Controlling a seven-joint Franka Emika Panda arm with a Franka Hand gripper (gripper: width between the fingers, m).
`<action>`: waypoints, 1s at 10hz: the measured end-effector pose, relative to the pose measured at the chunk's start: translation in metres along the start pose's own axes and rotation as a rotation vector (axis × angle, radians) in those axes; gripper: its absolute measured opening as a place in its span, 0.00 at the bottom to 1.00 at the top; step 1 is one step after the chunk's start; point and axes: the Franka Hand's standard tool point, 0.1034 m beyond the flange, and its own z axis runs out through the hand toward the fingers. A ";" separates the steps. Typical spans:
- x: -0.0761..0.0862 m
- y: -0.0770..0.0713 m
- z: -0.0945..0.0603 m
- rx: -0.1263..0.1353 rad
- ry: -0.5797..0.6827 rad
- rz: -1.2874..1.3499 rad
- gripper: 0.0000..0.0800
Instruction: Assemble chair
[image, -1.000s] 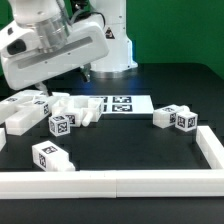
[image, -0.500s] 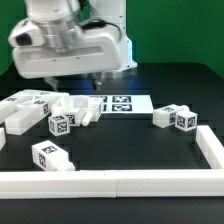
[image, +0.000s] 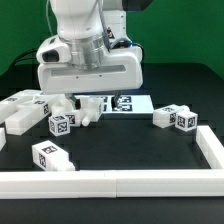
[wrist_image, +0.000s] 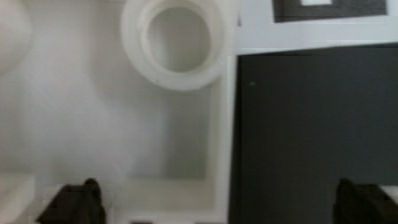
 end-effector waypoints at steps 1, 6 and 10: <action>-0.003 0.000 0.007 0.002 -0.001 0.008 0.81; -0.008 -0.005 0.014 -0.002 -0.012 -0.024 0.81; -0.008 -0.005 0.014 -0.002 -0.012 -0.027 0.50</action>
Offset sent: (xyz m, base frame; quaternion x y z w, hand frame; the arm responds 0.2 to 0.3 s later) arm -0.0094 -0.0079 -0.0031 -0.0069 0.0020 -0.0111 0.9999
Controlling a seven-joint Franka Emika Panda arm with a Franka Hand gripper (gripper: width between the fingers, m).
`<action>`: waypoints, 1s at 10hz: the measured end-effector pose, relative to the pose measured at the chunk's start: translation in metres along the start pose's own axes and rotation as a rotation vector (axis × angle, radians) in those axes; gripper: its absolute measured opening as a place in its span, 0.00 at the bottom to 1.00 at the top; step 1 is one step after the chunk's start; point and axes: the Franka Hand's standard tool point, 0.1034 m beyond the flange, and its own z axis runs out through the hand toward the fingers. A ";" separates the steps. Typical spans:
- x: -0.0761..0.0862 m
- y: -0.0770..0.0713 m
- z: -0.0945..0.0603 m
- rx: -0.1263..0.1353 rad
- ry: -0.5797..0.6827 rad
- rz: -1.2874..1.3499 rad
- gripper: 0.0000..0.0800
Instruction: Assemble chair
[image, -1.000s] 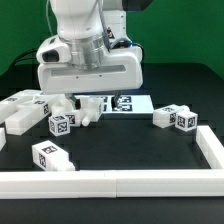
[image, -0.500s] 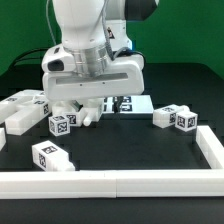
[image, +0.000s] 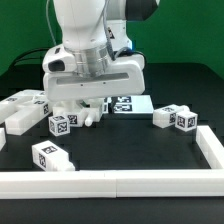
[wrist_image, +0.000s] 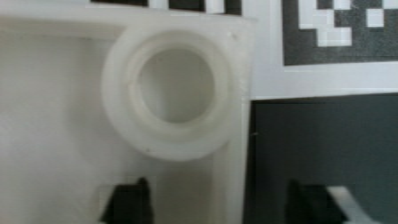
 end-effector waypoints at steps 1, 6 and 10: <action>0.000 0.000 0.000 0.000 0.000 0.000 0.26; 0.000 -0.012 -0.020 0.004 -0.033 -0.020 0.04; -0.002 -0.030 -0.065 0.021 -0.030 -0.289 0.04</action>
Offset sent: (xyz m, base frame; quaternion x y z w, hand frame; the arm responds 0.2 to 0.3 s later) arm 0.0004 0.0065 -0.0007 -0.0283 -0.0115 0.0718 0.9970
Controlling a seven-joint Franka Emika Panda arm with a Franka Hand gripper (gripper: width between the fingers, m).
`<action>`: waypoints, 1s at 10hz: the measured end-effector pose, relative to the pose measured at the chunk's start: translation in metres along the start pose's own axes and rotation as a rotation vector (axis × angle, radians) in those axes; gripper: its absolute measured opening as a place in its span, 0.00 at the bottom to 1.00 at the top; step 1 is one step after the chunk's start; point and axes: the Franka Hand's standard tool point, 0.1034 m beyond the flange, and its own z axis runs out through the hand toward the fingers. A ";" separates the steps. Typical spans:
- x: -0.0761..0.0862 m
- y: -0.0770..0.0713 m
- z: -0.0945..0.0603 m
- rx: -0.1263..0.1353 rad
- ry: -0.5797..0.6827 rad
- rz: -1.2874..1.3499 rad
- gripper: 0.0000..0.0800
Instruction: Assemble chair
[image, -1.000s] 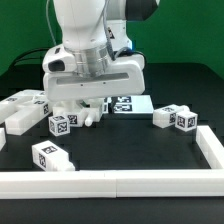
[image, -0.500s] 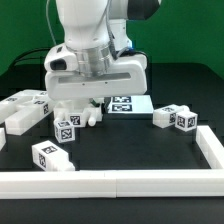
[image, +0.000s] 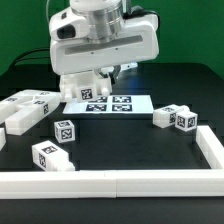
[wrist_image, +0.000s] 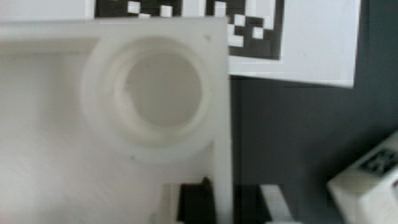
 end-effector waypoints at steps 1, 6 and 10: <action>-0.010 0.015 0.008 0.030 0.001 0.023 0.04; 0.032 -0.036 -0.004 -0.092 0.041 -0.207 0.04; 0.042 -0.066 0.003 -0.162 0.099 -0.500 0.04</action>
Offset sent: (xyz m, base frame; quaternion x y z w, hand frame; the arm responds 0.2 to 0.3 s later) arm 0.0000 0.0000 0.0000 0.0000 0.0000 0.0000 1.0000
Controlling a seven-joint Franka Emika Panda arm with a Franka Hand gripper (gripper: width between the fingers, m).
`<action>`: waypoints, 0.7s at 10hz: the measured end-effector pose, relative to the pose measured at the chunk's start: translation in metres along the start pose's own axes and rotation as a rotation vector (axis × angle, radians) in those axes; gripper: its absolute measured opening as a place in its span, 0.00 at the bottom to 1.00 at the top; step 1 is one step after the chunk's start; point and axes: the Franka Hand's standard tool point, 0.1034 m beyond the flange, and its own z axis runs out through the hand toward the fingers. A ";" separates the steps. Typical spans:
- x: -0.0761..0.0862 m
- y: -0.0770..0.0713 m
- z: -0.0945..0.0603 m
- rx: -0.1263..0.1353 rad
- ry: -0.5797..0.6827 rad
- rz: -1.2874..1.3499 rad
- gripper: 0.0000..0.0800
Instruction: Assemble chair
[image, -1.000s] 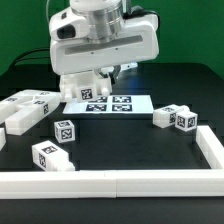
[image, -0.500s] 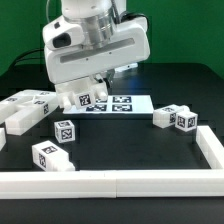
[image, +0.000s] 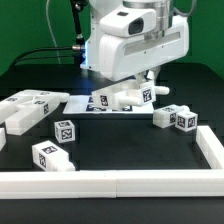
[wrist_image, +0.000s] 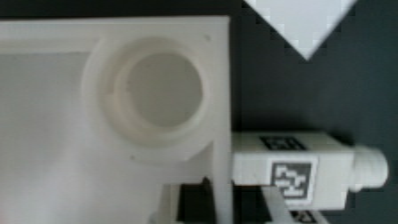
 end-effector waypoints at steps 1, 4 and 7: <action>0.001 0.000 0.000 -0.001 0.001 -0.072 0.04; 0.024 -0.002 -0.001 -0.051 0.031 -0.331 0.04; 0.069 -0.006 -0.002 -0.101 0.022 -0.667 0.04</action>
Offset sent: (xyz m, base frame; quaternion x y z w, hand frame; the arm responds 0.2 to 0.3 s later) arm 0.0524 0.0564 0.0038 -0.1053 0.0763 -0.3204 0.9383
